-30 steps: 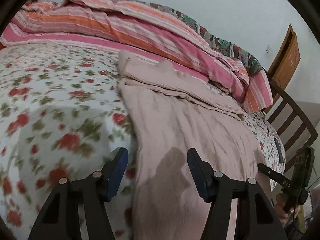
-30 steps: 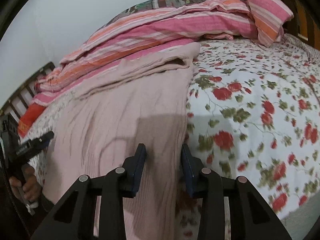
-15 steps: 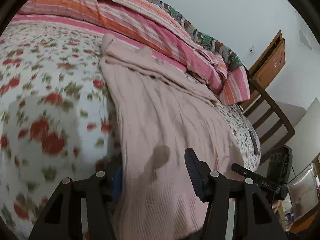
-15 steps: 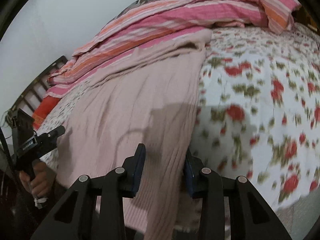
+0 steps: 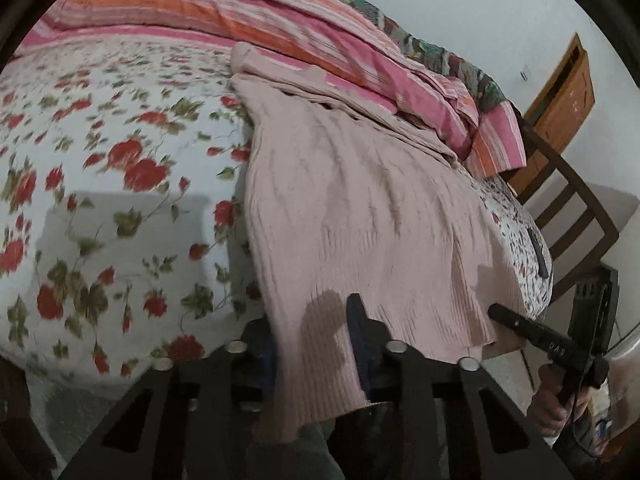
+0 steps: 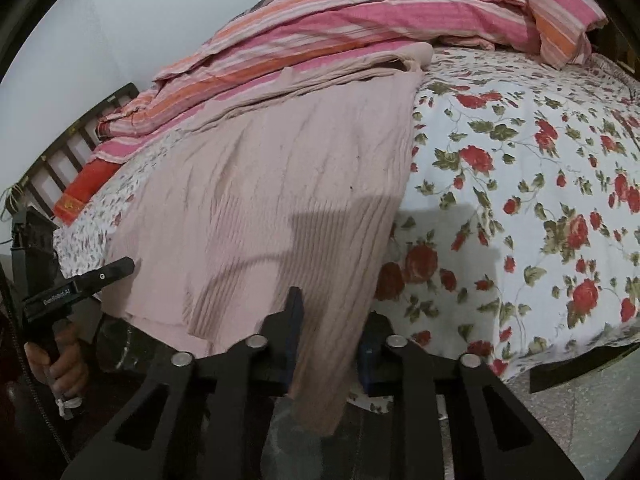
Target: Fold small clothes
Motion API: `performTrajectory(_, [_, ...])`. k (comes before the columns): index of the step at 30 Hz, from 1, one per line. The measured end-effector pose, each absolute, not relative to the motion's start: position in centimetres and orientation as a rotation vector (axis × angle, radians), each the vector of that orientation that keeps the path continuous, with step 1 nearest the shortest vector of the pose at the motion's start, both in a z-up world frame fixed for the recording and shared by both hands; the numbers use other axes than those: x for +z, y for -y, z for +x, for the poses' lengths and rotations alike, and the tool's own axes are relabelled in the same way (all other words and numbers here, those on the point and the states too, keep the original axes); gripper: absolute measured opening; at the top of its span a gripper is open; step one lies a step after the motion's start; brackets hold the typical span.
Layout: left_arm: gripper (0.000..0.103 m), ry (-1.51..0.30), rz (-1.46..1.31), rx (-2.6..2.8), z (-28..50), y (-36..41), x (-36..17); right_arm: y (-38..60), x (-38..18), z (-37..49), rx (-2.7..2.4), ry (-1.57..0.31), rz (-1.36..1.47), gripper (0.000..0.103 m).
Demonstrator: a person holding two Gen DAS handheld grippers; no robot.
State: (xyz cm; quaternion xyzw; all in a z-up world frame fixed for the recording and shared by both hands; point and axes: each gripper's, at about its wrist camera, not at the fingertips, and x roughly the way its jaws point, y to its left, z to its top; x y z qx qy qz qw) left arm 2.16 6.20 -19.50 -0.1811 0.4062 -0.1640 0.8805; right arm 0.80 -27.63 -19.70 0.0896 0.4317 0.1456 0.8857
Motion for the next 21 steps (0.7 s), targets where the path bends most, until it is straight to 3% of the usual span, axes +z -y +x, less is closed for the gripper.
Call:
performTrajectory(3, [0.008,-0.844,-0.373,-0.315,1.9,-6.4,-19.5,27.8,-19.7,0.6,0.301,-0.895,0.193,0.008])
performTrajectory(21, [0.007,-0.790,-0.268,-0.239,1.0,-4.9,-15.7,28.5,-17.4,-0.1,0.317,-0.859,0.253,0.006])
